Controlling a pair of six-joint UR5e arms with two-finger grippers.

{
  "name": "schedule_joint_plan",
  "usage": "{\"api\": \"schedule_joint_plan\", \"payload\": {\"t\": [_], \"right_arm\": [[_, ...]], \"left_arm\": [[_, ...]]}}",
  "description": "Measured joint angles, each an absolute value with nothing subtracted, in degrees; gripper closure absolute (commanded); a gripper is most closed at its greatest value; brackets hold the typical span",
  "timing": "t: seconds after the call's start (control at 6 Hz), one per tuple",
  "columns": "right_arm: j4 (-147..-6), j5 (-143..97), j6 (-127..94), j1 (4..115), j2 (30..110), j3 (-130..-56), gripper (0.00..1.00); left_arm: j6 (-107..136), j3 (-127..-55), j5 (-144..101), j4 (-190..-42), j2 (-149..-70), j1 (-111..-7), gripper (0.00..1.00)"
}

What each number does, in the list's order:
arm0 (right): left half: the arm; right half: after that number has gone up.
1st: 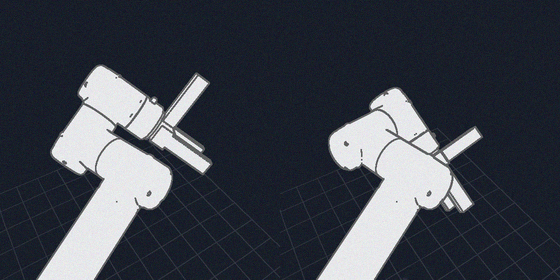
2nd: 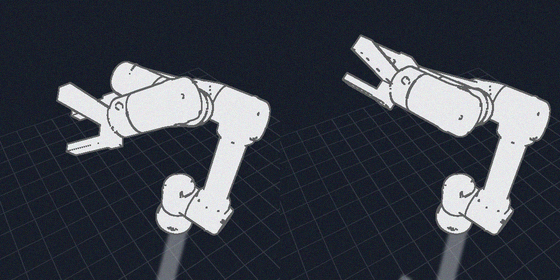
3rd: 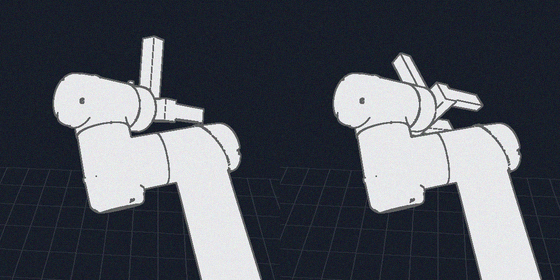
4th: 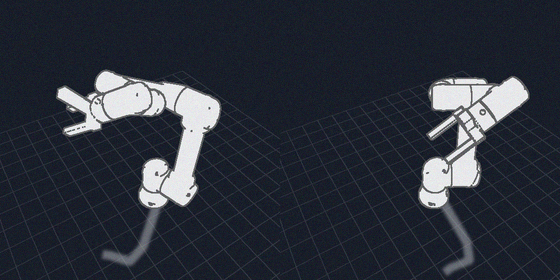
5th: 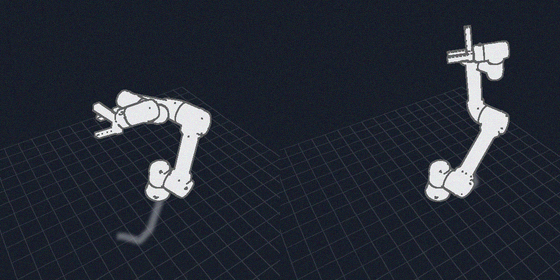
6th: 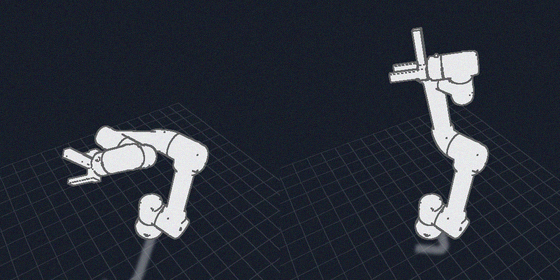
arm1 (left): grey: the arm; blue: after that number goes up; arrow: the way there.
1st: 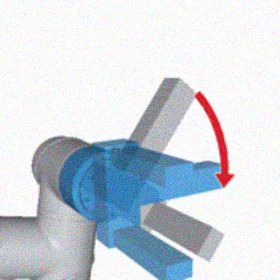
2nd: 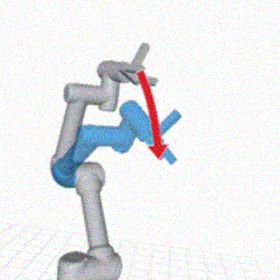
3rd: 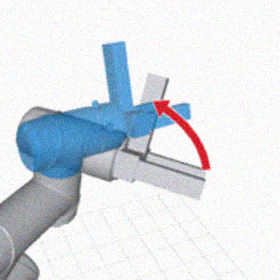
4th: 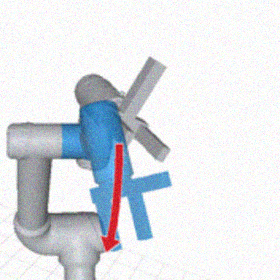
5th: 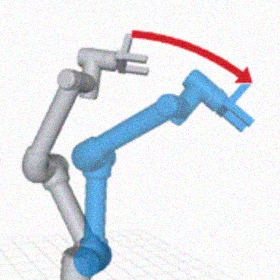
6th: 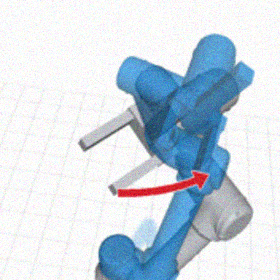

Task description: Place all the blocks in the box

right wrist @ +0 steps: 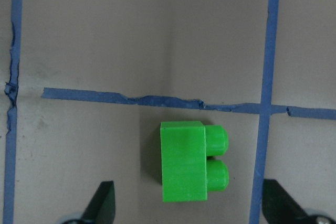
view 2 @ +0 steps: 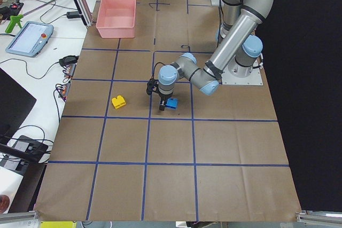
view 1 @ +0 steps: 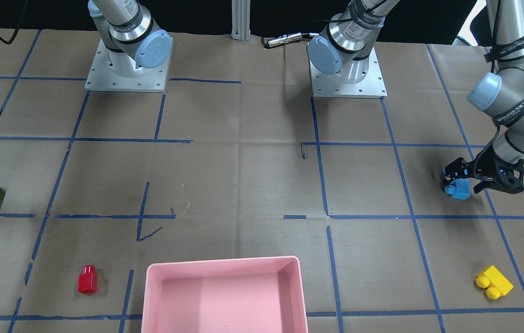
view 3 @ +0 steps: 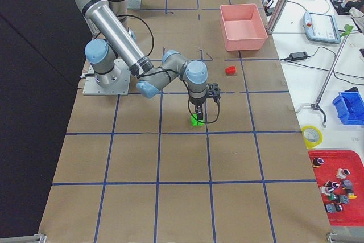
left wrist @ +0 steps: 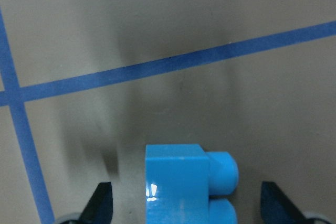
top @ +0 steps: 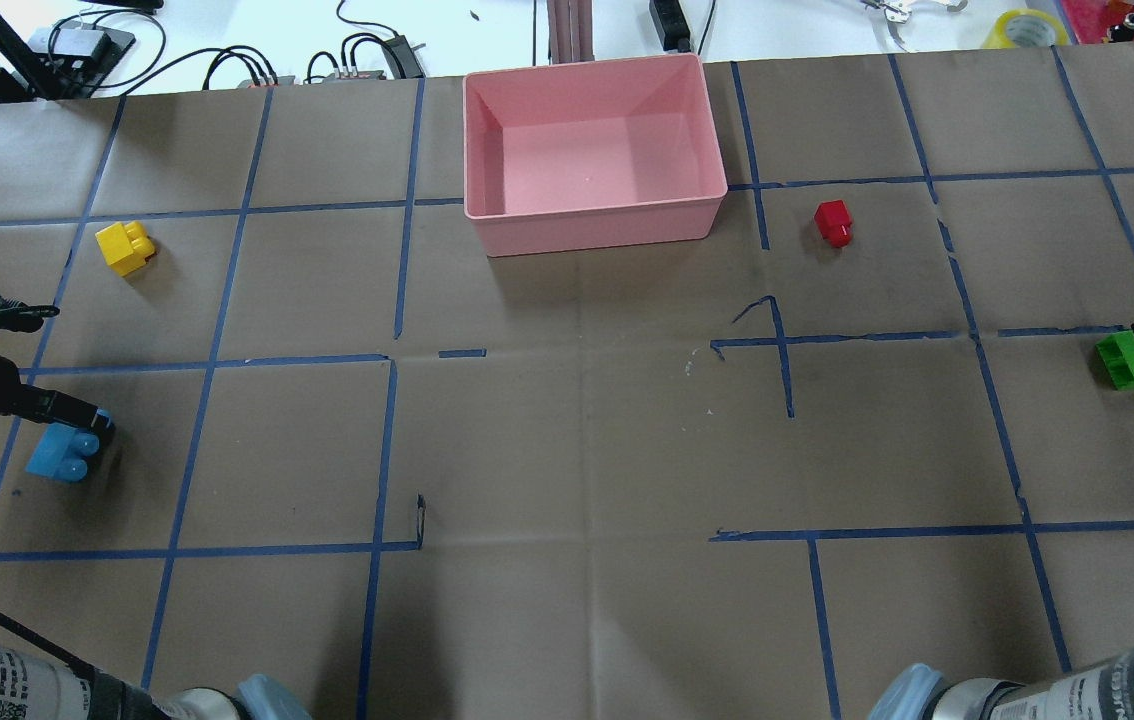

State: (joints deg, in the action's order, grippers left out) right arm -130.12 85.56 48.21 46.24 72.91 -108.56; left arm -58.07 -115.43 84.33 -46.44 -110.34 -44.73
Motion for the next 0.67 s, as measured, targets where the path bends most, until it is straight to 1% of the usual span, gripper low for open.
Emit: {"api": "schedule_joint_plan", "payload": {"t": [0.17, 0.33, 0.5, 0.67], "right_arm": [[-131.7, 85.4, 48.2, 46.0, 71.4, -108.7, 0.02], [-132.6, 85.0, 48.1, 45.4, 70.2, -109.0, 0.02], [-133.8, 84.4, 48.1, 44.8, 69.1, -109.4, 0.03], [-135.0, 83.8, 48.1, 44.6, 68.2, -109.7, 0.03]], "left_arm": [[-58.2, -115.4, 84.4, -46.3, -110.7, -44.7, 0.10], [-58.3, -115.5, 84.5, -46.3, -110.9, -44.7, 0.20], [-58.3, -115.5, 84.6, -46.3, -110.8, -44.7, 0.38], [-58.2, -115.5, 84.7, -46.3, -110.8, -44.7, 0.43]]}}
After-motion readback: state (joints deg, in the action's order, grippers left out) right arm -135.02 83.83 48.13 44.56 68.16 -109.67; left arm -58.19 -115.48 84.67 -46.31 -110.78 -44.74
